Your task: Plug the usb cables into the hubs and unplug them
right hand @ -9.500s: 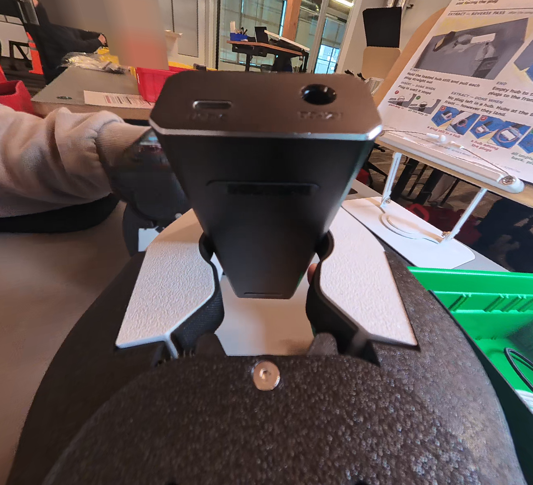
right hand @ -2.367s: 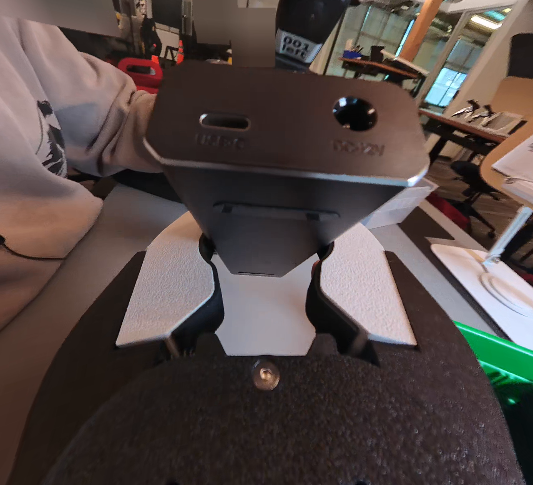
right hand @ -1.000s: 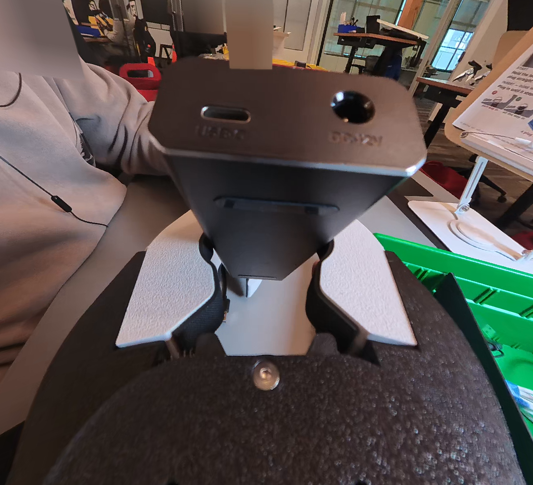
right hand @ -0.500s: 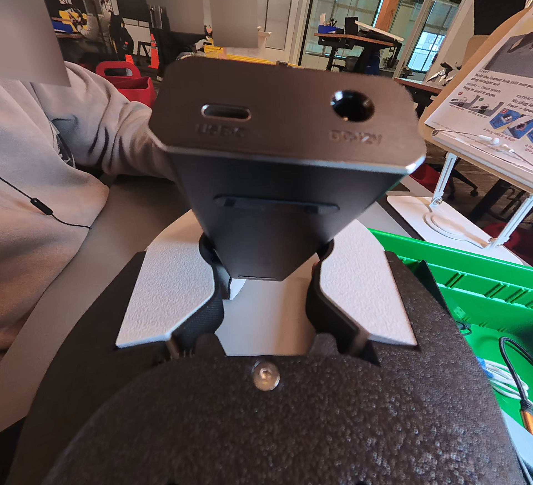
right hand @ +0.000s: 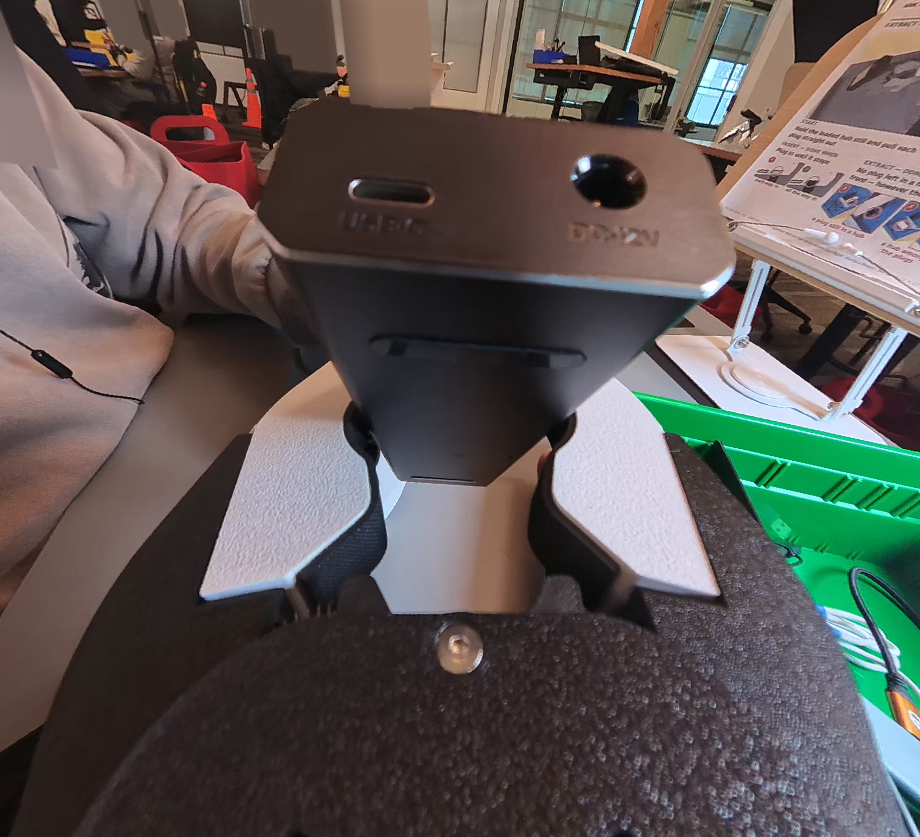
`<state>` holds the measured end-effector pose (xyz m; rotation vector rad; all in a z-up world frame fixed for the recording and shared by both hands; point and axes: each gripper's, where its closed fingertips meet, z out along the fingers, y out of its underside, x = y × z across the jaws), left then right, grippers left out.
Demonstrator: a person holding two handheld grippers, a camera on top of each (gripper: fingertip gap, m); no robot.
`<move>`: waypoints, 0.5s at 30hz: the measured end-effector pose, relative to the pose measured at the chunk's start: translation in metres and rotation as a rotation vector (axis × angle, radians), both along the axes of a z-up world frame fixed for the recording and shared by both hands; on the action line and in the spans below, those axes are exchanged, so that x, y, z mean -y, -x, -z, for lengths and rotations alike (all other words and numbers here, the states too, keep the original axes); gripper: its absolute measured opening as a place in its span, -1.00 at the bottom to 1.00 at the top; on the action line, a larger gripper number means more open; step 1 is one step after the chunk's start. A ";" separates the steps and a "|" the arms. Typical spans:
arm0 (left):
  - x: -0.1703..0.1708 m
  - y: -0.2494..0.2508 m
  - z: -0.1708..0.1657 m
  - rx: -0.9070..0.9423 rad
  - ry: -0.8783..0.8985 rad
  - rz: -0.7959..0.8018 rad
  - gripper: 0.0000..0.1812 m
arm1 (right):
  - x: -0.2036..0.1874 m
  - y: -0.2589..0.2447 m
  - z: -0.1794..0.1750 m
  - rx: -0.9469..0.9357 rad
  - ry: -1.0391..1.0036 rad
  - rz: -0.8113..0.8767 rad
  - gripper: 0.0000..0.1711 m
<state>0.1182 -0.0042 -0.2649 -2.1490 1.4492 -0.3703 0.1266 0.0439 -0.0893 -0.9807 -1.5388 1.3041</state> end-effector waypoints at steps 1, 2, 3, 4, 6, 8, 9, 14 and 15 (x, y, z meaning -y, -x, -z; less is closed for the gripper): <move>-0.001 0.003 -0.001 -0.019 -0.028 0.005 -0.83 | 0.001 0.000 0.001 0.004 -0.002 -0.004 -0.18; -0.002 0.007 -0.002 -0.024 -0.045 0.007 -0.83 | 0.003 0.001 0.002 0.009 -0.008 -0.009 -0.18; -0.001 0.012 -0.005 0.001 -0.033 -0.001 -0.83 | 0.005 0.002 0.003 0.013 -0.016 -0.015 -0.18; 0.000 0.018 -0.012 0.055 0.004 -0.017 -0.83 | 0.008 0.004 0.004 0.019 -0.027 -0.019 -0.18; -0.003 0.036 -0.036 0.175 0.052 -0.067 -0.83 | 0.012 0.009 0.008 0.033 -0.060 -0.018 -0.18; -0.005 0.055 -0.064 0.283 0.069 -0.106 -0.83 | 0.019 0.016 0.014 0.061 -0.097 -0.025 -0.18; -0.005 0.063 -0.077 0.315 0.064 -0.118 -0.83 | 0.025 0.020 0.018 0.079 -0.107 -0.041 -0.18; 0.014 0.073 -0.124 0.266 -0.024 -0.082 -0.83 | 0.056 0.046 0.035 0.142 -0.129 -0.122 -0.18; 0.019 0.072 -0.128 0.237 -0.030 -0.073 -0.83 | 0.063 0.052 0.039 0.155 -0.135 -0.136 -0.18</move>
